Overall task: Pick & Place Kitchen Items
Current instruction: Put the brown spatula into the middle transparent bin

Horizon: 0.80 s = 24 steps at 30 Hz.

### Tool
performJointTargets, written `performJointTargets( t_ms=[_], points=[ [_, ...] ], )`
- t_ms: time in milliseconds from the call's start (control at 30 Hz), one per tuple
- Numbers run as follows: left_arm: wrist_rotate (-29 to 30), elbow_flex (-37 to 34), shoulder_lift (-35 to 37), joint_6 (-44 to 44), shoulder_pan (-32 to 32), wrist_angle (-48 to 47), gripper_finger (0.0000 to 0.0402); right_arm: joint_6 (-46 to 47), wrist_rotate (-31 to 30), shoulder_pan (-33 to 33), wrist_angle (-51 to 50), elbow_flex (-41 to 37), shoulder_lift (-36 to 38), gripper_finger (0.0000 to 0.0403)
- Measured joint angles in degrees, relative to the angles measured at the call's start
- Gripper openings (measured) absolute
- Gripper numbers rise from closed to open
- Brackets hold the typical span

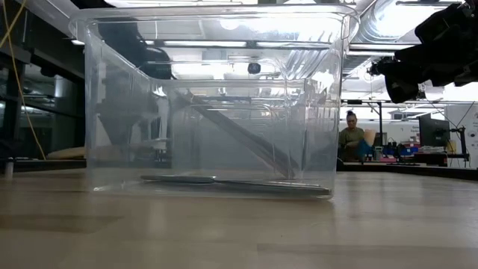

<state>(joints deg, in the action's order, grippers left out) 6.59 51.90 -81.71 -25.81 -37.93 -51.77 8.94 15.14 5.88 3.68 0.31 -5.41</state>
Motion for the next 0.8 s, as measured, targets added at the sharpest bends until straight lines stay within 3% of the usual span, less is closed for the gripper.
performJointTargets(
  t_ms=[400,800],
  points=[
    [0.3,0.4,7.9,-3.5,0.1,1.4,0.0071,0.0,0.0,0.0,0.0,0.0,0.0,0.0165],
    [5.4,7.2,9.2,-2.9,0.1,0.7,0.0071,0.0,0.0,0.0,0.0,0.0,0.0,0.0165]
  ],
)
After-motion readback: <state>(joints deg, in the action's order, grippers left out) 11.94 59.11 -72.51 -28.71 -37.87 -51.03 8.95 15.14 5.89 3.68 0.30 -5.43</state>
